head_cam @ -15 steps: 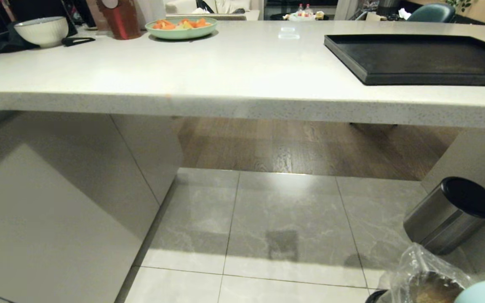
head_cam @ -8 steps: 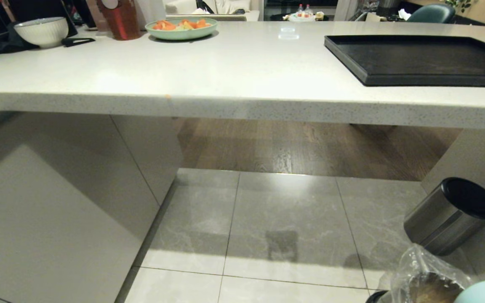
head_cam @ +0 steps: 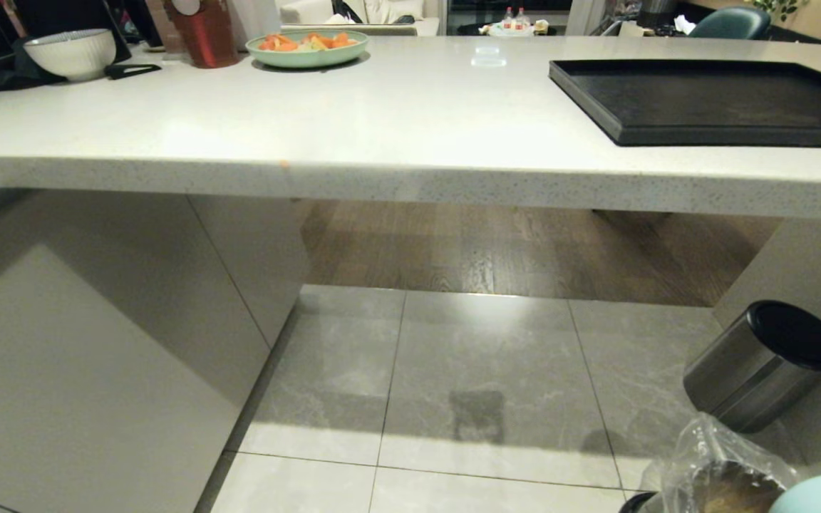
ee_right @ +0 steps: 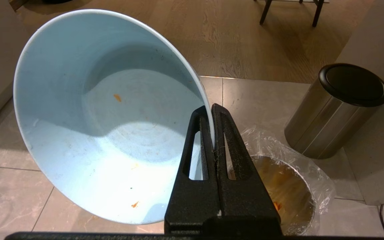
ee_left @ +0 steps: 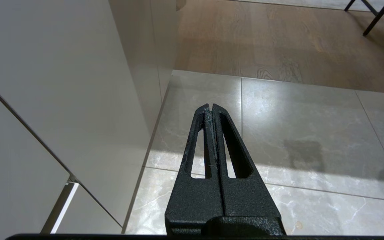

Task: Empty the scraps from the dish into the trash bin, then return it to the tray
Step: Put the bowl back to the table

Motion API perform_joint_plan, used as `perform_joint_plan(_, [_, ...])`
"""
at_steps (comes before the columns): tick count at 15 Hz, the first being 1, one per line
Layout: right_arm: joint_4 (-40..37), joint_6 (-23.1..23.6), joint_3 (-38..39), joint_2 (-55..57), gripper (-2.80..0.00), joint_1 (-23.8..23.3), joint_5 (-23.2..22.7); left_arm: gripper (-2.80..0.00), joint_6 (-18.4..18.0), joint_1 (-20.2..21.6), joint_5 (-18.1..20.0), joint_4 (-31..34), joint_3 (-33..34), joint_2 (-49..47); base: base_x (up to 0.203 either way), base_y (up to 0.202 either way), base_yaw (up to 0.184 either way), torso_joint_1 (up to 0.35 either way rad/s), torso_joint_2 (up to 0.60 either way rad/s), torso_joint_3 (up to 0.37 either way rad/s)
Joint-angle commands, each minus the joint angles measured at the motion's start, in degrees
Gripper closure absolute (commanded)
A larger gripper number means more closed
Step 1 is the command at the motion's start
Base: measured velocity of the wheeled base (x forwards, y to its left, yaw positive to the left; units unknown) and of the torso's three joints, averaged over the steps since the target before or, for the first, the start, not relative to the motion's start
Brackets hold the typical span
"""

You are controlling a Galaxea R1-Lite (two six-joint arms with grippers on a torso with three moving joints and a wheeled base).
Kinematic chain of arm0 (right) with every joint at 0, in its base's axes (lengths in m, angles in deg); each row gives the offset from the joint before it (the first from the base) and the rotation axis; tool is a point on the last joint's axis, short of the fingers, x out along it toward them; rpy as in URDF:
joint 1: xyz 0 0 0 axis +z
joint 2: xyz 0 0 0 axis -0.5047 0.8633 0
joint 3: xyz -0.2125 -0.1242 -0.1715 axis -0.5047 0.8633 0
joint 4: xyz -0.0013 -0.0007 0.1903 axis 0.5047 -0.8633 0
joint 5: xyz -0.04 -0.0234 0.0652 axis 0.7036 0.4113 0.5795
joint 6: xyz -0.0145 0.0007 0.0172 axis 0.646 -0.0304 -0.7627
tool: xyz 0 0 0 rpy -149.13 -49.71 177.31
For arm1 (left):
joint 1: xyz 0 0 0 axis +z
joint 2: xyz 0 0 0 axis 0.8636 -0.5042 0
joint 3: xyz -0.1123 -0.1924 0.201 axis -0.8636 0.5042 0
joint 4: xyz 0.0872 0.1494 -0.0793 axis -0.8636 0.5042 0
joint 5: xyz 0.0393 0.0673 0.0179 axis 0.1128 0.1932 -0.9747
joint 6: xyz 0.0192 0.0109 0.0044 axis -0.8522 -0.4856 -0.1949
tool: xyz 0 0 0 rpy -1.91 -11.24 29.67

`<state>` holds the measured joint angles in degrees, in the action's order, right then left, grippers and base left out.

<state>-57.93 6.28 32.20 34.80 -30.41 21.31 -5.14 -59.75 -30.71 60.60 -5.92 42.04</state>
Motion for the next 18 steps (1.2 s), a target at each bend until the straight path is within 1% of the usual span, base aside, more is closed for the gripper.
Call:
perform_joint_plan(1, [0.11,0.08,0.00,0.07,0.00,0.01,0.11,0.00,0.05,0.02,-0.03,-0.05,0.00,0.02,0.000,0.000,0.000,0.000,0.00,0.000])
perform_joint_plan(3, [0.23,0.25,0.00,0.07,0.00,0.01,0.02,0.00,0.05,0.02,-0.03,-0.05,0.00,-0.03,0.000,0.000,0.000,-0.009,-0.02,-0.016])
perform_joint_plan(5, [0.29,0.17,0.00,0.07,0.00,0.01,0.02,0.00,0.05,-0.02,-0.03,-0.05,0.00,-0.02,0.000,0.000,0.000,-0.052,-0.24,-0.281])
perform_joint_plan(12, [0.29,0.17,0.00,0.07,0.00,0.01,0.02,0.00,0.05,0.02,-0.03,-0.05,0.00,-0.06,0.000,0.000,0.000,-0.009,-0.40,-0.416])
perform_joint_plan(18, [0.29,0.34,0.00,0.07,0.00,0.01,0.02,0.00,0.05,0.01,-0.03,-0.05,0.00,0.02,0.000,0.000,0.000,0.070,-0.46,-0.386])
